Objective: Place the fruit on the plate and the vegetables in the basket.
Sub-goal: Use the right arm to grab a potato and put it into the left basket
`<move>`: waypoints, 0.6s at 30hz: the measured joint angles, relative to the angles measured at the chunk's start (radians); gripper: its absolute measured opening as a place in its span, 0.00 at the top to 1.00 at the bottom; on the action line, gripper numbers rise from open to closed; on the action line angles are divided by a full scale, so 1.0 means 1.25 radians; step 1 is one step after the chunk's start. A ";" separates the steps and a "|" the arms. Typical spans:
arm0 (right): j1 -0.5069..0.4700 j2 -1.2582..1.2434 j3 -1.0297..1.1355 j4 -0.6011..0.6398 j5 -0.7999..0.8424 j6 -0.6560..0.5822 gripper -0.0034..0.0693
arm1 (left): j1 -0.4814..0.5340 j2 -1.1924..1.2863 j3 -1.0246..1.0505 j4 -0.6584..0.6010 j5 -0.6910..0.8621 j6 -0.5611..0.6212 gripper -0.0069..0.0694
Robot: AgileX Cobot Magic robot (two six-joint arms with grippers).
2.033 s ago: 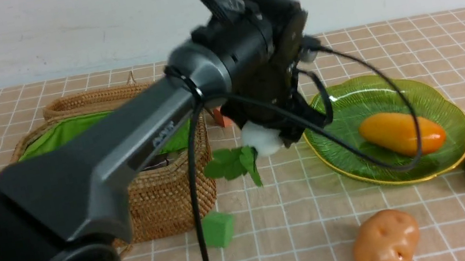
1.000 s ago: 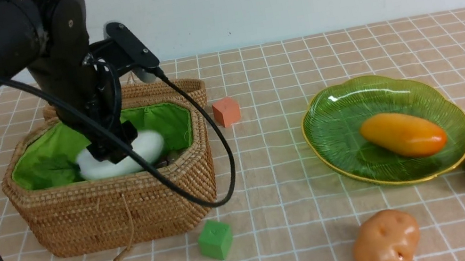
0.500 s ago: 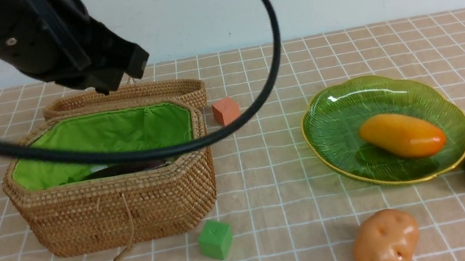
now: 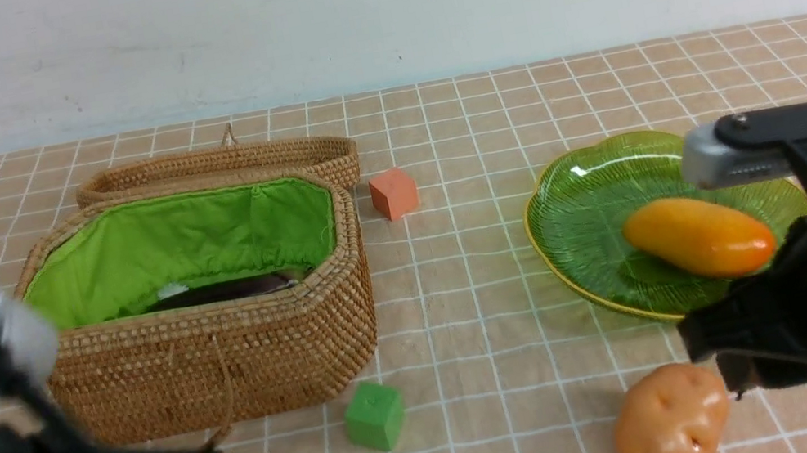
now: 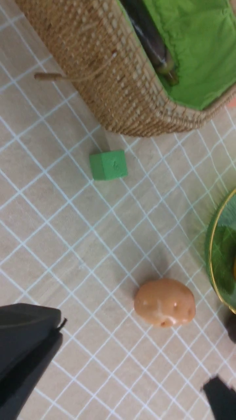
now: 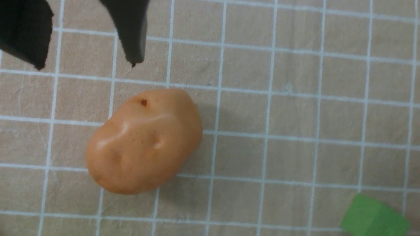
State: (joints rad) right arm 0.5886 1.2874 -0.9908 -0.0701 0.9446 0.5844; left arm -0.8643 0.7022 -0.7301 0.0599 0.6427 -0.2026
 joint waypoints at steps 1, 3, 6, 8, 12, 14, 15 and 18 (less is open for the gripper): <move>-0.002 0.010 0.000 -0.002 -0.006 0.010 0.44 | -0.005 -0.010 0.005 0.000 -0.004 0.000 0.93; -0.025 0.064 0.000 -0.009 -0.040 0.060 0.34 | -0.028 -0.061 0.050 -0.006 -0.048 0.000 0.93; -0.056 0.133 0.000 -0.003 -0.090 0.111 0.24 | -0.044 -0.105 0.077 -0.006 -0.072 0.000 0.93; -0.063 0.174 0.000 0.008 -0.123 0.128 0.19 | -0.047 -0.117 0.082 -0.006 -0.074 0.000 0.93; -0.064 0.251 0.000 0.051 -0.183 0.153 0.14 | -0.047 -0.120 0.083 -0.006 -0.058 0.010 0.93; -0.064 0.277 0.000 0.065 -0.189 0.158 0.14 | -0.047 -0.120 0.083 -0.006 -0.048 0.017 0.93; -0.064 0.293 -0.002 0.069 -0.195 0.160 0.14 | -0.047 -0.120 0.083 -0.006 -0.038 0.025 0.93; -0.064 0.304 -0.009 0.069 -0.196 0.163 0.13 | -0.047 -0.120 0.083 -0.008 -0.018 0.040 0.93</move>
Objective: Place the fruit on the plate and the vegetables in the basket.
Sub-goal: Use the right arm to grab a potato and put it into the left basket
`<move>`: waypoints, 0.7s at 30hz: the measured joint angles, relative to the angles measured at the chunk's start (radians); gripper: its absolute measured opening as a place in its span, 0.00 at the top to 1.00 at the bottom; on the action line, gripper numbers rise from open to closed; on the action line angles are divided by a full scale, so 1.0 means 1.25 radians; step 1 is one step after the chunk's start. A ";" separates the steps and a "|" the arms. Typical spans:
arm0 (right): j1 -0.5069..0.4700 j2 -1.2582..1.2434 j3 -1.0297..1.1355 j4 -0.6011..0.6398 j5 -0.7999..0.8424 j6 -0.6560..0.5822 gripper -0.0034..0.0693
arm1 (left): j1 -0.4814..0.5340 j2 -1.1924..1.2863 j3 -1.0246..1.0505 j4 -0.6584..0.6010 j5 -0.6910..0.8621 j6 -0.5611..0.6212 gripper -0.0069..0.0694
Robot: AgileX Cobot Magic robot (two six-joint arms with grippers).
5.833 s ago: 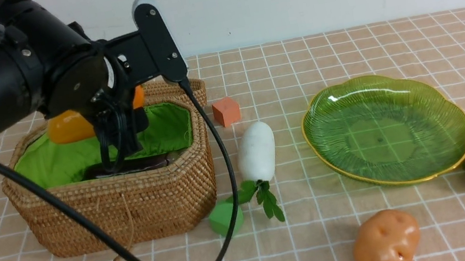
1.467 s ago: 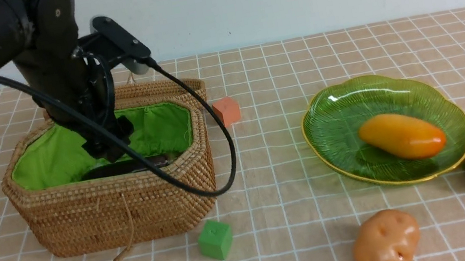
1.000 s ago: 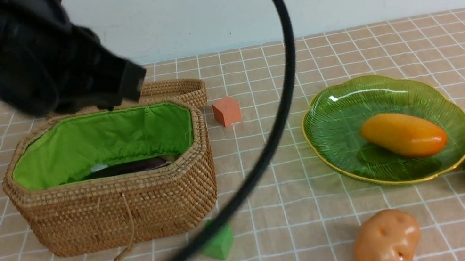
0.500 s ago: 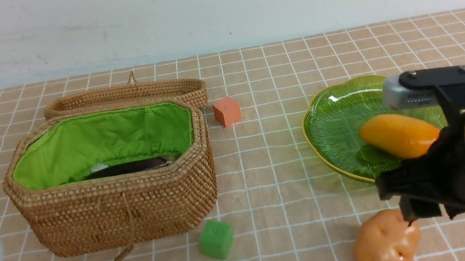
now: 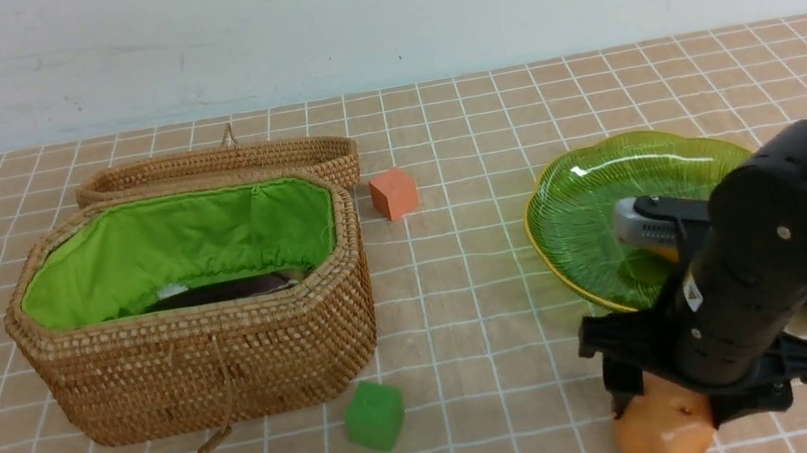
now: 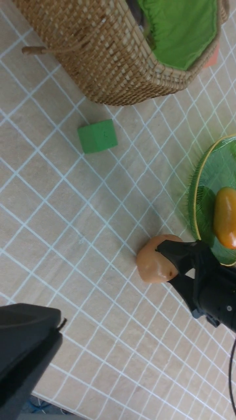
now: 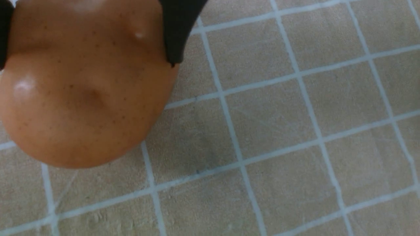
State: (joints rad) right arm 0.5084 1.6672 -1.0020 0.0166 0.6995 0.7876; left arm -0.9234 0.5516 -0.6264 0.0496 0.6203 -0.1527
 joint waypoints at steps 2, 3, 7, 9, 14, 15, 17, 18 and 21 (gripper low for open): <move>0.000 0.009 -0.003 0.001 -0.005 0.000 0.13 | 0.000 0.000 0.001 -0.001 0.006 0.013 0.93; 0.000 0.014 -0.005 0.001 -0.006 0.000 0.13 | 0.000 0.000 0.001 -0.002 0.008 0.017 0.93; 0.000 0.035 -0.010 0.006 -0.018 -0.014 0.12 | 0.000 0.000 0.001 -0.003 0.010 0.021 0.93; 0.000 0.042 -0.012 0.013 -0.023 -0.019 0.12 | 0.000 0.000 0.001 -0.003 0.011 0.021 0.93; 0.001 0.067 -0.016 0.049 -0.044 -0.079 0.11 | 0.000 0.000 0.001 -0.003 0.013 0.021 0.93; 0.001 0.072 -0.015 0.058 -0.053 -0.093 0.12 | 0.000 0.000 0.001 -0.003 0.013 0.021 0.93; 0.002 0.094 -0.009 0.058 -0.054 -0.135 0.16 | 0.000 0.000 0.001 -0.003 0.013 0.021 0.93; 0.001 0.094 -0.009 0.059 -0.058 -0.155 0.18 | 0.000 0.000 0.001 -0.003 0.013 0.021 0.93; 0.001 0.094 -0.009 0.062 -0.054 -0.208 0.20 | 0.000 0.000 0.001 -0.003 0.008 0.021 0.93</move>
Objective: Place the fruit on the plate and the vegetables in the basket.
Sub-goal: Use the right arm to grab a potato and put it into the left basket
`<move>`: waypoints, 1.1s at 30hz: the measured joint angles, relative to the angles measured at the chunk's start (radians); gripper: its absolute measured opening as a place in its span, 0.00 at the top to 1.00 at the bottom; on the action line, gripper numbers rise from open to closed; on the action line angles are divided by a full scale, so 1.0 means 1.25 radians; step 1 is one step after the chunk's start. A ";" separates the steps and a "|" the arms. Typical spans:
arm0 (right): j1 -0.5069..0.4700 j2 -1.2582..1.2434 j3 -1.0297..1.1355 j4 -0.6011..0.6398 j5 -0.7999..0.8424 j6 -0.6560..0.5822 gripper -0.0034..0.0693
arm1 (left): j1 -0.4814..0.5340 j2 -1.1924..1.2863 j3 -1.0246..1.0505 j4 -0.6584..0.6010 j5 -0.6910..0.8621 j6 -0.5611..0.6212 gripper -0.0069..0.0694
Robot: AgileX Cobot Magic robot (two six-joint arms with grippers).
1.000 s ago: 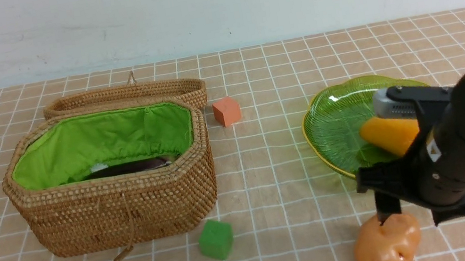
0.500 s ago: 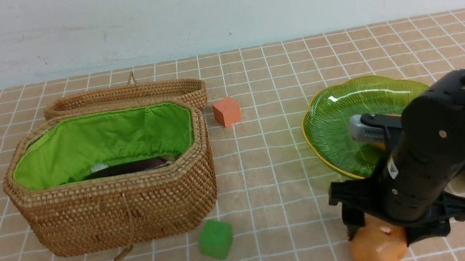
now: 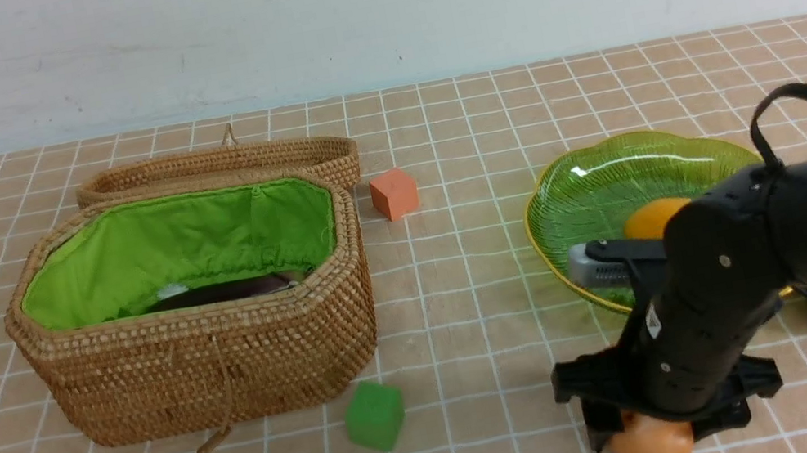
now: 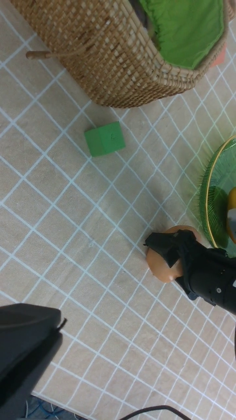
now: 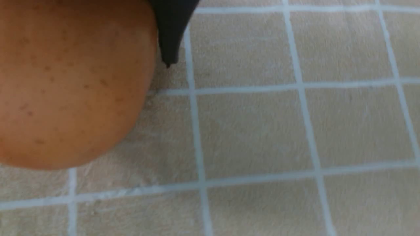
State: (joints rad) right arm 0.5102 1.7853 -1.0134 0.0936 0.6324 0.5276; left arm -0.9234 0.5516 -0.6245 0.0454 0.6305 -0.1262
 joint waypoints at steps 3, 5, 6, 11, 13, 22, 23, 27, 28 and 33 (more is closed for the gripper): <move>0.000 0.000 -0.014 -0.001 0.037 -0.055 0.20 | 0.000 0.000 0.000 0.002 -0.017 0.000 0.93; 0.000 -0.004 -0.023 -0.005 0.077 -0.075 0.20 | 0.000 0.000 0.000 0.007 -0.025 0.000 0.93; 0.000 -0.011 -0.033 -0.007 0.104 -0.086 0.20 | 0.000 0.000 0.000 0.013 -0.029 0.000 0.93; 0.002 -0.118 -0.143 -0.002 0.214 -0.115 0.20 | 0.000 0.000 -0.001 0.048 -0.037 -0.013 0.93; 0.015 -0.153 -0.202 0.015 0.219 -0.162 0.20 | 0.000 0.000 -0.007 0.079 -0.036 -0.051 0.93; 0.148 -0.051 -0.591 0.275 0.085 -0.666 0.20 | 0.010 0.000 -0.042 0.432 0.009 -0.475 0.93; 0.154 -0.030 -0.614 0.294 0.082 -0.697 0.20 | 0.010 0.000 -0.042 0.451 0.014 -0.501 0.93; 0.177 0.126 -0.762 0.386 0.068 -0.832 0.20 | 0.010 0.000 -0.042 0.533 0.047 -0.607 0.93; 0.178 0.155 -0.783 0.393 0.062 -0.844 0.20 | 0.010 0.000 -0.042 0.539 0.051 -0.616 0.93; 0.179 0.300 -0.876 0.357 0.028 -0.857 0.20 | 0.010 0.000 -0.042 0.543 0.057 -0.623 0.93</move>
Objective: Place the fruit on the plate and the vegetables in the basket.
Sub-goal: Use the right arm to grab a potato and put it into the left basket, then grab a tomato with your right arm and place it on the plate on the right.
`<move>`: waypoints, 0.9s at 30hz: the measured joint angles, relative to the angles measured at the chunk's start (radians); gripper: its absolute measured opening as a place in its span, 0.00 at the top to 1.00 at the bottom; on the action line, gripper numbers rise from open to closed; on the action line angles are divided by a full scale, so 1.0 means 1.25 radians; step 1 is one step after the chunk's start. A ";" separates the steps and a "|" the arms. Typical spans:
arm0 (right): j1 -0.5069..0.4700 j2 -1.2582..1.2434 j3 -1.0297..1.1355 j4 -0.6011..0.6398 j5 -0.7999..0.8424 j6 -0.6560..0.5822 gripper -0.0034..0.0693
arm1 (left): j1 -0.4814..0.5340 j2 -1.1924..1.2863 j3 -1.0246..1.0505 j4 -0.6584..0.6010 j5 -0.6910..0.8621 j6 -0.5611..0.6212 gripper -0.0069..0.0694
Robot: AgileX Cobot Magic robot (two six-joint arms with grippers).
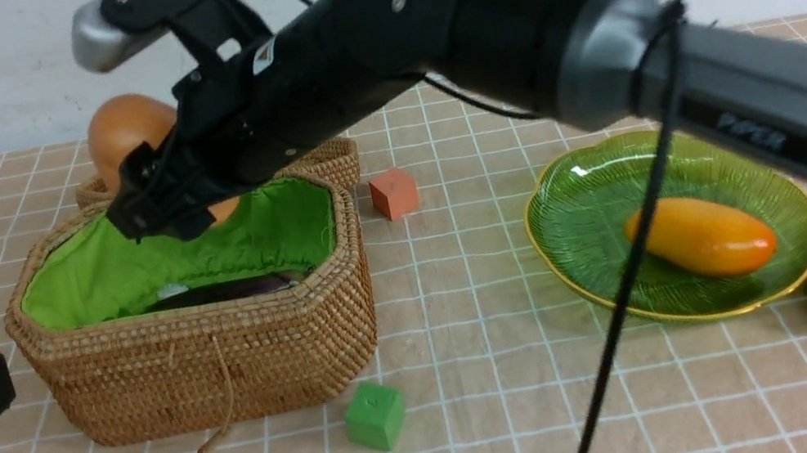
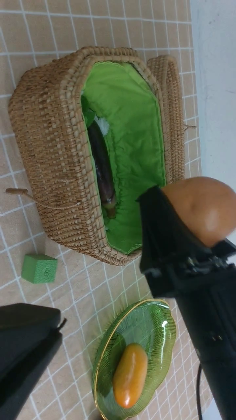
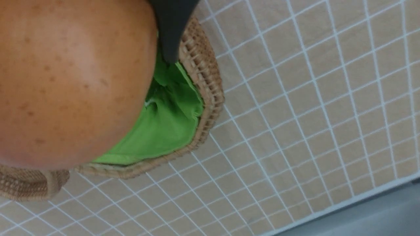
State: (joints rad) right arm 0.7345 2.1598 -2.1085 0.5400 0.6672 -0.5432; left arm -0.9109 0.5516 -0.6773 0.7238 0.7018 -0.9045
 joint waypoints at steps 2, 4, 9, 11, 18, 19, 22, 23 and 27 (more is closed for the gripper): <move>0.000 0.020 -0.008 -0.032 0.001 0.011 0.19 | 0.000 0.000 0.000 0.000 0.000 0.003 0.93; 0.000 0.026 -0.008 -0.062 0.003 0.027 0.14 | 0.000 0.000 0.000 0.000 0.000 0.016 0.93; 0.000 -0.016 -0.008 -0.155 0.038 0.093 0.02 | 0.000 0.000 0.000 0.001 -0.009 0.053 0.93; 0.000 -0.044 -0.008 -0.189 0.057 0.111 0.03 | 0.000 0.000 0.000 0.001 -0.017 0.054 0.93; 0.000 -0.252 -0.017 -0.396 0.320 0.323 0.23 | 0.000 0.000 0.000 -0.020 -0.110 0.067 0.93; 0.001 -0.287 -0.017 -0.432 0.373 0.357 0.29 | 0.000 0.000 0.000 -0.036 -0.129 0.080 0.93; 0.000 -0.375 -0.017 -0.544 0.458 0.424 0.54 | 0.000 0.002 0.000 -0.111 -0.189 0.152 0.93; -0.003 -0.401 -0.011 -0.579 0.467 0.447 0.62 | 0.000 0.002 0.000 -0.144 -0.204 0.176 0.93; -0.037 -0.502 0.070 -0.647 0.470 0.550 0.86 | 0.000 0.005 0.000 -0.290 -0.246 0.316 0.93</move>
State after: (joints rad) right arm 0.6886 1.5325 -2.0216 -0.2687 1.2543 0.1441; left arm -0.9109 0.5576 -0.6773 0.3618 0.3938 -0.5099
